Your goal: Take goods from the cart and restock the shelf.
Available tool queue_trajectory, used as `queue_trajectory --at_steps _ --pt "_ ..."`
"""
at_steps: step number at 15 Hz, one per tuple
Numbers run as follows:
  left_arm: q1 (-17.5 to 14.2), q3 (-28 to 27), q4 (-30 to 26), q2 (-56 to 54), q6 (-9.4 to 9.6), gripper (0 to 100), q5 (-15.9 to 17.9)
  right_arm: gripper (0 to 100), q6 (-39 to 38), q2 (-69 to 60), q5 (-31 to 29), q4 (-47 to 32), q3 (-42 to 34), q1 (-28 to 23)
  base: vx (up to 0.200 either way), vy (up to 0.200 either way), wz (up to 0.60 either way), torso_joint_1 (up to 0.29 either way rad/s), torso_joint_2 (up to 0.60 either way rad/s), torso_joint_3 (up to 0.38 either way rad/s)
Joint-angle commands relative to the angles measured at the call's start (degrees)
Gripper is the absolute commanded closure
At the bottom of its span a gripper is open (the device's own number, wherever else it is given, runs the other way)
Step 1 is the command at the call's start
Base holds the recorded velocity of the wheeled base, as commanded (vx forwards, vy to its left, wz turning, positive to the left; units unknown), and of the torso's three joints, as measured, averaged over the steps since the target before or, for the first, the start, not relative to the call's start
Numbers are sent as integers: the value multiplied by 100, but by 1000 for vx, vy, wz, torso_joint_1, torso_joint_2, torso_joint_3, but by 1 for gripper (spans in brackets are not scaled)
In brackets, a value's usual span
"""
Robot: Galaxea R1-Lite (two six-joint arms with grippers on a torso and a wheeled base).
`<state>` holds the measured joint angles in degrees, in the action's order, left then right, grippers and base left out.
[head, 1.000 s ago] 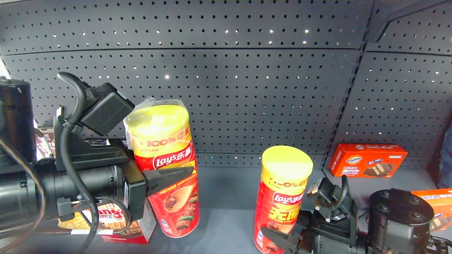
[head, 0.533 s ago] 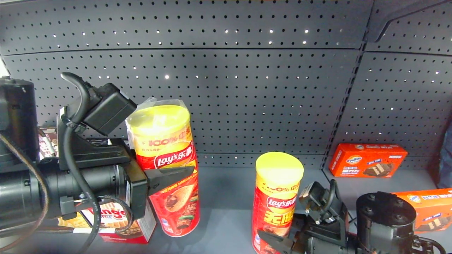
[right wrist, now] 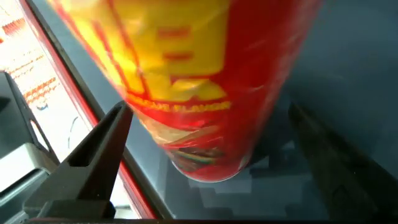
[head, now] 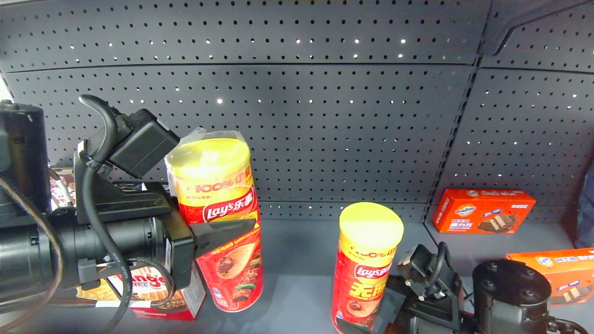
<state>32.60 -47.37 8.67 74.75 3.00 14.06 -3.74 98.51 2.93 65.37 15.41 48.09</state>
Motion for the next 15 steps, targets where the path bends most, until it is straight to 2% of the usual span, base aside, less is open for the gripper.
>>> queue_trajectory --at_steps 1,5,9,10,11,13,15 --pt "1 9 3 -13 -1 100 1 0 14 -236 -55 46 -170 -2 0 0 0 0 0 0" --pt "1 0 3 -13 -1 100 1 0 49 -798 -64 46 -662 -2 0 0 0 0 0 0" --pt "1 9 3 -22 -1 100 1 0 304 -1299 -73 20 -662 7 0 0 0 0 0 0" --pt "1 18 3 -31 -1 100 1 0 462 -1783 -134 -156 -583 -19 0 0 0 0 0 0" --pt "1 26 3 -31 -1 100 1 0 489 -2143 -486 -542 -425 -28 0 0 0 0 0 0" --pt "1 35 3 -22 -1 100 1 0 489 -3128 -1391 -1870 94 -10 0 0 0 0 0 0" --pt "10 26 3 -22 -1 100 1 0 445 -4006 -1901 -2933 586 -177 0 0 0 0 0 0"
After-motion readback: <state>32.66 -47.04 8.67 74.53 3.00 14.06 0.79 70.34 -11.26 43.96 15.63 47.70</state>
